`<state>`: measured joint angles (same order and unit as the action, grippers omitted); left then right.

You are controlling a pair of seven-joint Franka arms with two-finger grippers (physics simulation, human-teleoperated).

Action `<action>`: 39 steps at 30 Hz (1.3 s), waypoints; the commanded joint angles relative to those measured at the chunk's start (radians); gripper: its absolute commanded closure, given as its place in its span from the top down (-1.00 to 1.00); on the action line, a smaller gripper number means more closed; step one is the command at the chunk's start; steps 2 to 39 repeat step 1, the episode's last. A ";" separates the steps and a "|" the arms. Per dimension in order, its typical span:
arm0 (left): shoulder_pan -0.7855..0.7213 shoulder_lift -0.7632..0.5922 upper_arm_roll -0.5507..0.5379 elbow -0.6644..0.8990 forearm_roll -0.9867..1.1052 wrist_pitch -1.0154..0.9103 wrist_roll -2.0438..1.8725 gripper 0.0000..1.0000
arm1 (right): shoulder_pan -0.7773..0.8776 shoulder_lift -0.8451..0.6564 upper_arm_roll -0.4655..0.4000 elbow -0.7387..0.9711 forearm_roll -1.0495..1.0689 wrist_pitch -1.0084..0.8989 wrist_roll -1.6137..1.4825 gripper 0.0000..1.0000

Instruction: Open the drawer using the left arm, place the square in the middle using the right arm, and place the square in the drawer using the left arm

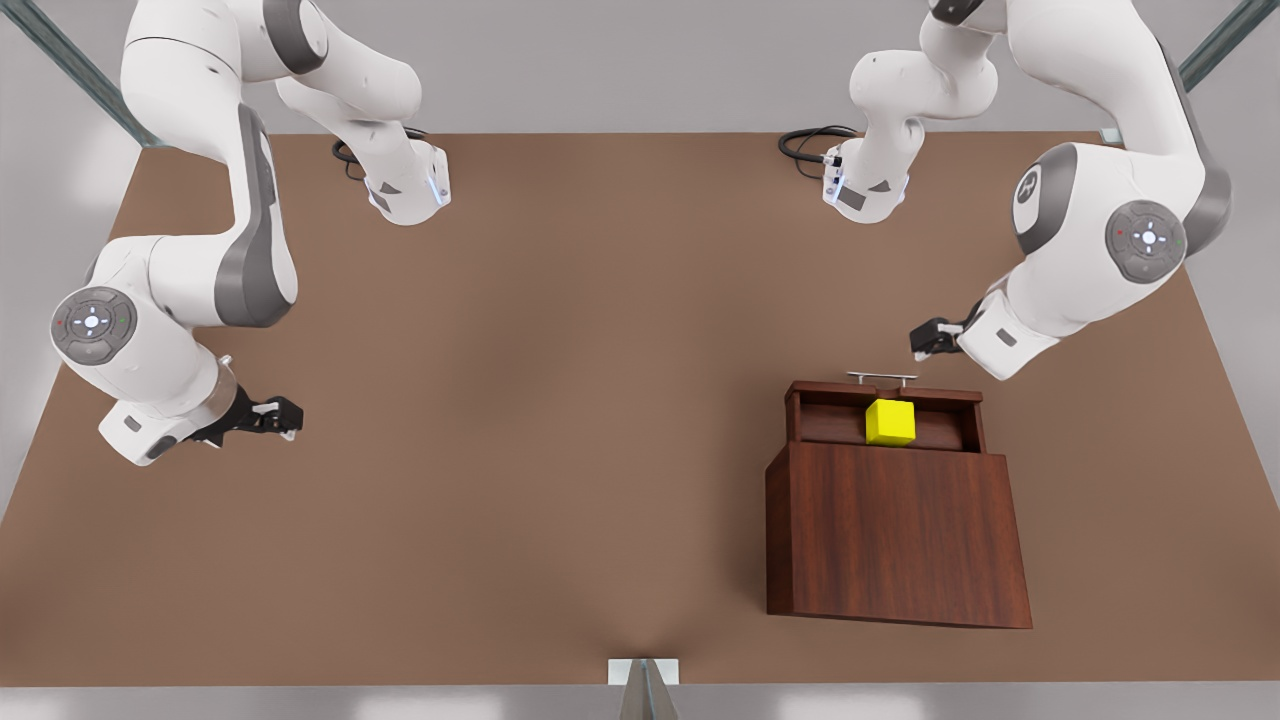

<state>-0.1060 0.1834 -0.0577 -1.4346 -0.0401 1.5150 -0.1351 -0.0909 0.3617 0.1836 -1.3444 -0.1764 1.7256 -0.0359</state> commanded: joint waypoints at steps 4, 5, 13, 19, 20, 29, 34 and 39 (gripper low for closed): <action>0.000 -0.001 -0.001 0.000 0.000 -0.052 -0.003 1.00 | 0.000 -0.001 0.001 0.001 0.000 0.000 -0.002 1.00; 0.000 -0.001 -0.001 0.000 0.000 -0.052 -0.003 1.00 | 0.000 -0.001 0.001 0.001 0.000 0.000 -0.002 1.00; 0.000 -0.001 -0.001 0.000 0.000 -0.052 -0.003 1.00 | 0.000 -0.001 0.001 0.001 0.000 0.000 -0.002 1.00; 0.000 -0.001 -0.001 0.000 0.000 -0.052 -0.003 1.00 | 0.000 -0.001 0.001 0.001 0.000 0.000 -0.002 1.00; 0.000 -0.001 -0.001 0.000 0.000 -0.052 -0.003 1.00 | 0.000 -0.001 0.001 0.001 0.000 0.000 -0.002 1.00; 0.000 -0.001 -0.001 0.000 0.000 -0.052 -0.003 1.00 | 0.000 -0.001 0.001 0.001 0.000 0.000 -0.002 1.00; 0.000 -0.001 -0.001 0.000 0.000 -0.052 -0.003 1.00 | 0.000 -0.001 0.001 0.001 0.000 0.000 -0.002 1.00; 0.000 -0.001 -0.001 0.000 0.000 -0.052 -0.003 1.00 | 0.000 -0.001 0.001 0.001 0.000 0.000 -0.002 1.00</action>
